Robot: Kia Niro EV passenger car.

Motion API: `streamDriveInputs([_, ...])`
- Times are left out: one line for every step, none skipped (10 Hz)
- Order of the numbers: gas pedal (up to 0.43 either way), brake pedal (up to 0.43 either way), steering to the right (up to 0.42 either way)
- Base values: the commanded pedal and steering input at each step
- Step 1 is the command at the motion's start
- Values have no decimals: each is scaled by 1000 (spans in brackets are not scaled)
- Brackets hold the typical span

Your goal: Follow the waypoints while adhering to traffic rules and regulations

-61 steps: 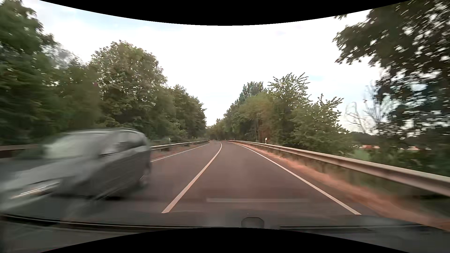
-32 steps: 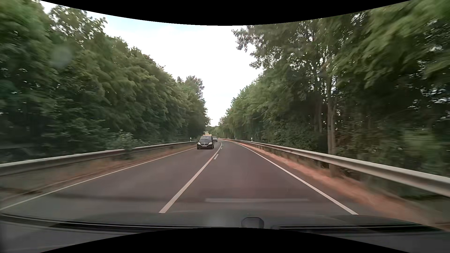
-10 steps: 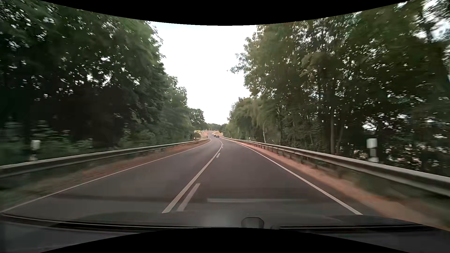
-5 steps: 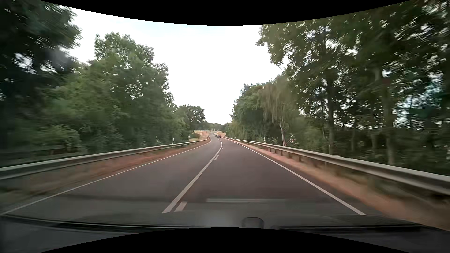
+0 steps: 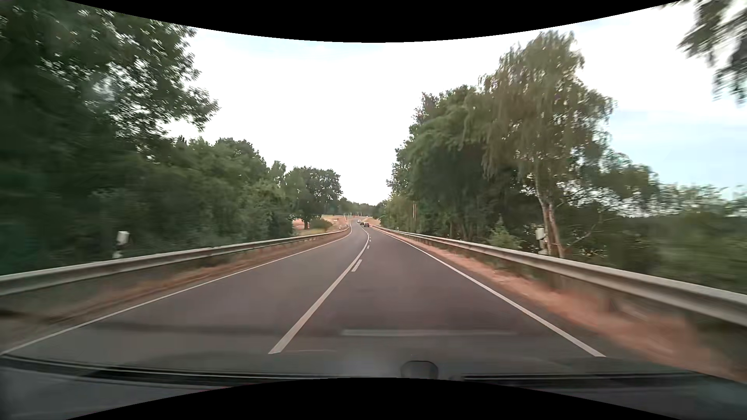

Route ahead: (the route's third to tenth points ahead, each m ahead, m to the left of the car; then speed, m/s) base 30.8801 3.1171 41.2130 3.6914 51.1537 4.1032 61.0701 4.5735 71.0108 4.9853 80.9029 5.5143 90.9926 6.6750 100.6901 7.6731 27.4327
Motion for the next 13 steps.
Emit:
streamDriveInputs([130,0,-11])
streamDriveInputs([130,0,-11])
streamDriveInputs([118,0,-11])
streamDriveInputs([118,0,-11])
streamDriveInputs([118,0,-11])
streamDriveInputs([118,0,-11])
streamDriveInputs([118,0,-11])
streamDriveInputs([118,0,-10])
streamDriveInputs([118,0,-9])
streamDriveInputs([118,0,-9])
streamDriveInputs([118,0,-9])
streamDriveInputs([118,0,-9])
streamDriveInputs([118,0,-9])
